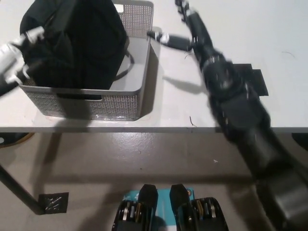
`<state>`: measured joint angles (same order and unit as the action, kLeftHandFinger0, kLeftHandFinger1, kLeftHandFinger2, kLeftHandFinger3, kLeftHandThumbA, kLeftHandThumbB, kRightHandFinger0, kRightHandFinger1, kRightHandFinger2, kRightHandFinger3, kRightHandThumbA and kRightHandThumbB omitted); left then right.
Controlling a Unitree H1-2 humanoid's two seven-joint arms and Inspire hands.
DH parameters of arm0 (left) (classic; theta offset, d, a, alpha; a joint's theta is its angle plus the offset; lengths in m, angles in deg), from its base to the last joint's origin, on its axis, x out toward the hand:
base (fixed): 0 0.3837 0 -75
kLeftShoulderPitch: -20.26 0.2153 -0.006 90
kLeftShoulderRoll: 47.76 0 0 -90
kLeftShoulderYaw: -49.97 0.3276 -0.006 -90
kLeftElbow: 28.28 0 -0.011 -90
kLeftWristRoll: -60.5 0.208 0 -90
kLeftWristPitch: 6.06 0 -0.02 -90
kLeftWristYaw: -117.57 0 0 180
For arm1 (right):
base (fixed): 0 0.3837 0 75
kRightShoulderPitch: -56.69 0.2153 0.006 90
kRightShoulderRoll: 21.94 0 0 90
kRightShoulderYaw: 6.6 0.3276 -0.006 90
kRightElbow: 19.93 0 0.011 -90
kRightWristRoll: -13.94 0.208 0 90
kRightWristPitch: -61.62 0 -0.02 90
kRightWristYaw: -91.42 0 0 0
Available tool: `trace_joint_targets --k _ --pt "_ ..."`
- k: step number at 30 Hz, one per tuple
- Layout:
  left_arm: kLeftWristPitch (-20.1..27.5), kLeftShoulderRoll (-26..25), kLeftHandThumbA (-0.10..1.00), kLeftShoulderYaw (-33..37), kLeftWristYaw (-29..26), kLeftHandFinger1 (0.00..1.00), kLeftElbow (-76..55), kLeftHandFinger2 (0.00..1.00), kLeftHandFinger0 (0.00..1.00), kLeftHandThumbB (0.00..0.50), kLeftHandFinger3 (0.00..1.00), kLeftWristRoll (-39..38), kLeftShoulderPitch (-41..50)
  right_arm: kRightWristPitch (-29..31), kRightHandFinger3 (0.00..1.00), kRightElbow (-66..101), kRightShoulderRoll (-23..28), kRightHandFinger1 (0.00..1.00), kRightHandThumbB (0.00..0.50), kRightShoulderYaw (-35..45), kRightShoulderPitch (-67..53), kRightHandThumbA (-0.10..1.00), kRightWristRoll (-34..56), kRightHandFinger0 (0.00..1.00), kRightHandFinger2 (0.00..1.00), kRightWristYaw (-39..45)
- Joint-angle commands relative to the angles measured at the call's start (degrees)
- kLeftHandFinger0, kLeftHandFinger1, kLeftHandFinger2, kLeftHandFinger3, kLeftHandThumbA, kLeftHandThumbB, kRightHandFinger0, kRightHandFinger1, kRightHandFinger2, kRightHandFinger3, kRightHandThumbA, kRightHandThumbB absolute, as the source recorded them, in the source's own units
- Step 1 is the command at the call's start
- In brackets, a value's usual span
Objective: Use both hands to pick up a lunch bag on the right hand side and place it into a container on the left hand side
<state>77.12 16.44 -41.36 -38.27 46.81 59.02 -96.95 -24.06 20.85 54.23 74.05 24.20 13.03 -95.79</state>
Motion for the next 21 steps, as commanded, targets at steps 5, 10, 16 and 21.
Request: trace_joint_targets --k 5,10,16,21 --pt "2.9 14.9 1.00 -12.2 -12.2 1.00 -21.0 1.00 1.00 0.306 1.00 -19.6 15.1 2.5 1.00 76.4 2.1 1.00 0.270 -5.2 -31.6 1.00 8.2 1.00 1.00 6.4" --pt "8.9 19.2 1.00 -8.1 -9.4 1.00 -20.4 1.00 1.00 0.354 1.00 -16.2 23.1 7.0 1.00 81.2 3.5 1.00 0.333 -8.6 -43.7 1.00 3.9 1.00 1.00 7.4" --pt "9.5 21.1 1.00 -4.5 -5.1 1.00 -18.8 1.00 1.00 0.361 1.00 -16.3 29.1 13.2 1.00 79.9 5.7 1.00 0.351 -8.7 -51.8 1.00 3.5 1.00 1.00 8.9" --pt "11.5 23.5 1.00 -2.4 -3.5 1.00 -15.6 1.00 1.00 0.342 1.00 -14.3 31.8 15.1 1.00 80.9 6.6 1.00 0.375 -9.1 -59.5 1.00 4.3 1.00 1.00 8.7"
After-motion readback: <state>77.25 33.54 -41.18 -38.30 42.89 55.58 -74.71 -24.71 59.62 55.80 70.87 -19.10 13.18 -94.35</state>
